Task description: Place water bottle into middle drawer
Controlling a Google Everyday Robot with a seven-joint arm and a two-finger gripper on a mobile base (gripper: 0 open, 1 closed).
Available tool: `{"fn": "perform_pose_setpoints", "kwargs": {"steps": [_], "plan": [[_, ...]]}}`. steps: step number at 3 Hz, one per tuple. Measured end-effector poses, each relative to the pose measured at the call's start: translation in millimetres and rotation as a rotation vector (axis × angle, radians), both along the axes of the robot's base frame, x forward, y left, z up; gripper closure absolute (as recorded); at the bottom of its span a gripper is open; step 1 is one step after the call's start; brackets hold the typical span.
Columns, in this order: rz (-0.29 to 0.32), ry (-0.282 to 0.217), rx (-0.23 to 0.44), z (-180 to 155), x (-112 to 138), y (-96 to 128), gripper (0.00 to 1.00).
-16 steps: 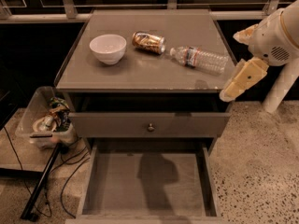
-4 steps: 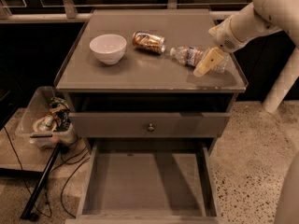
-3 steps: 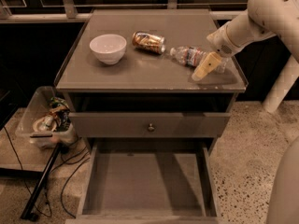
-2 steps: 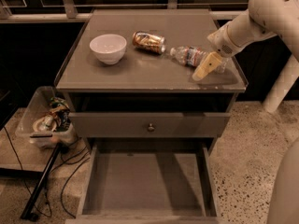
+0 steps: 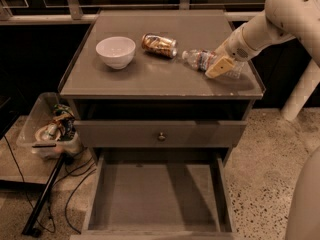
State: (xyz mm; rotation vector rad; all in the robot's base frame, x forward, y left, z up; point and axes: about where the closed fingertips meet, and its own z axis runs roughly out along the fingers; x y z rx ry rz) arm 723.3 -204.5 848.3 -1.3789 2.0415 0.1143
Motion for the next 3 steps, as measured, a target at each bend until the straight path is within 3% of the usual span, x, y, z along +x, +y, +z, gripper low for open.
{"fn": "perform_pose_setpoints", "kwargs": {"steps": [2,3], "plan": [[0.012,0.002,0.0,0,-2,5,0.88],[0.036,0.006,0.006,6,-8,13,1.0]]}}
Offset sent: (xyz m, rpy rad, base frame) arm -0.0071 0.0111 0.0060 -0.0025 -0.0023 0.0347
